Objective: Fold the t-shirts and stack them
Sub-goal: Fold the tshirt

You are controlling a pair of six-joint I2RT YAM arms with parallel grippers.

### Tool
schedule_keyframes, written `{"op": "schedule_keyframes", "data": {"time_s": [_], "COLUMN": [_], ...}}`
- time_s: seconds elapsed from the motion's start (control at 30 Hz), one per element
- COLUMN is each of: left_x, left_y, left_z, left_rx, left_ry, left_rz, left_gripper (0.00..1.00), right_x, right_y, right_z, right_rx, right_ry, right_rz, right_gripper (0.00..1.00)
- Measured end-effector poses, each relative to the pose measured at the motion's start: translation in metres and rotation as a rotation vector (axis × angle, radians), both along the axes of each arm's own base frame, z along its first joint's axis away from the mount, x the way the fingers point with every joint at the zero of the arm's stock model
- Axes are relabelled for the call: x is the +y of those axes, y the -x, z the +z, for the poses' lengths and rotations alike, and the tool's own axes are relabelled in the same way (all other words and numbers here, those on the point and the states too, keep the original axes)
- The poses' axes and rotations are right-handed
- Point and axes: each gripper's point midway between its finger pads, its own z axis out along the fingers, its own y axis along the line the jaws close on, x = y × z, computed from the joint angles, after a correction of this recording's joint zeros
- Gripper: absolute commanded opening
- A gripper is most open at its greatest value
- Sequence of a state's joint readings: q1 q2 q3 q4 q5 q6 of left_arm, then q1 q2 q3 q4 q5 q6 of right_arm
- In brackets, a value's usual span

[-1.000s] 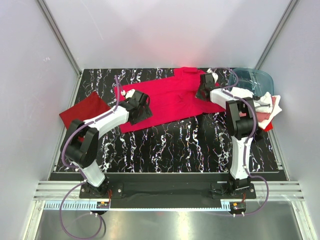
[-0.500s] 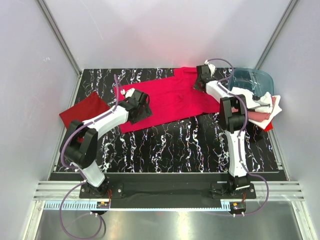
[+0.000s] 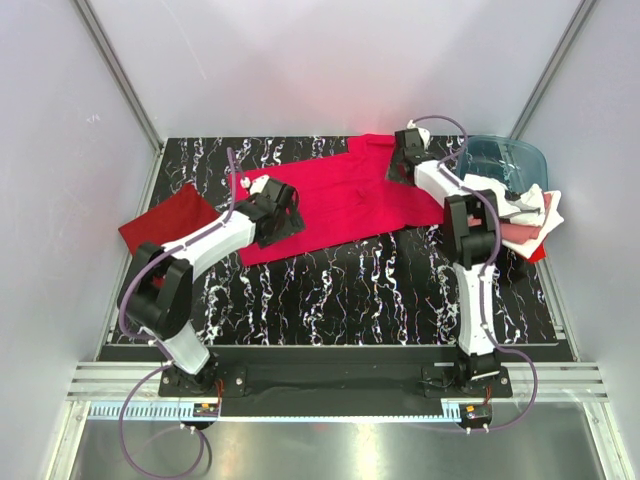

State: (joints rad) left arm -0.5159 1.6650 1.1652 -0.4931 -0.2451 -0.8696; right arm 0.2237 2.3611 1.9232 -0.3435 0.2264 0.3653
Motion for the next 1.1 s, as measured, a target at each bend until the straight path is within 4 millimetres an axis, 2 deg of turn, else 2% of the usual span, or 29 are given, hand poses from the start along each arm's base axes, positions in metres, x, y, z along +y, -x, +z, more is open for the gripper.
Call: {"op": "schedule_keyframes", "data": {"time_s": [0.07, 0.17, 0.2, 0.23, 0.3, 0.33, 0.37, 0.47, 0.57, 0.7, 0.83, 0.93, 1.1], "left_x": [0.002, 0.007, 0.008, 0.011, 0.019, 0.022, 0.026, 0.037, 0.046, 0.052, 0.056, 0.06, 0.064], "left_y": [0.002, 0.006, 0.007, 0.01, 0.014, 0.015, 0.017, 0.025, 0.034, 0.034, 0.033, 0.034, 0.035], "left_z": [0.009, 0.034, 0.041, 0.048, 0.061, 0.066, 0.07, 0.077, 0.076, 0.073, 0.072, 0.07, 0.066], "left_rx": [-0.018, -0.084, -0.106, -0.128, -0.172, -0.188, -0.207, -0.259, -0.284, -0.295, -0.297, -0.29, -0.275], "left_ry": [0.004, 0.027, 0.036, 0.044, 0.052, 0.053, 0.055, 0.064, 0.064, 0.052, 0.041, 0.031, 0.023], "left_rz": [-0.002, 0.001, 0.004, 0.011, 0.027, 0.034, 0.044, 0.073, 0.092, 0.115, 0.136, 0.158, 0.188], "left_gripper": [0.82, 0.98, 0.99, 0.99, 0.99, 0.99, 0.99, 0.99, 0.99, 0.99, 0.99, 0.99, 0.99], "right_x": [-0.006, -0.016, -0.017, -0.019, -0.023, -0.025, -0.027, -0.033, -0.037, -0.038, -0.046, -0.051, -0.054], "right_y": [0.025, 0.058, 0.066, 0.077, 0.099, 0.107, 0.116, 0.138, 0.157, 0.173, 0.182, 0.183, 0.171], "right_z": [0.002, 0.026, 0.037, 0.049, 0.07, 0.077, 0.084, 0.095, 0.094, 0.086, 0.068, 0.055, 0.023], "right_rx": [0.037, 0.034, 0.017, -0.004, -0.039, -0.053, -0.069, -0.101, -0.104, -0.108, -0.098, -0.087, -0.034], "right_ry": [0.013, 0.011, -0.002, -0.019, -0.055, -0.067, -0.084, -0.116, -0.152, -0.217, -0.253, -0.264, -0.248], "right_rz": [0.002, -0.022, -0.032, -0.044, -0.071, -0.08, -0.097, -0.143, -0.183, -0.246, -0.359, -0.434, -0.511], "right_gripper": [0.55, 0.61, 0.63, 0.7, 0.78, 0.85, 1.0, 1.0, 1.0, 0.81, 0.82, 0.8, 0.8]}}
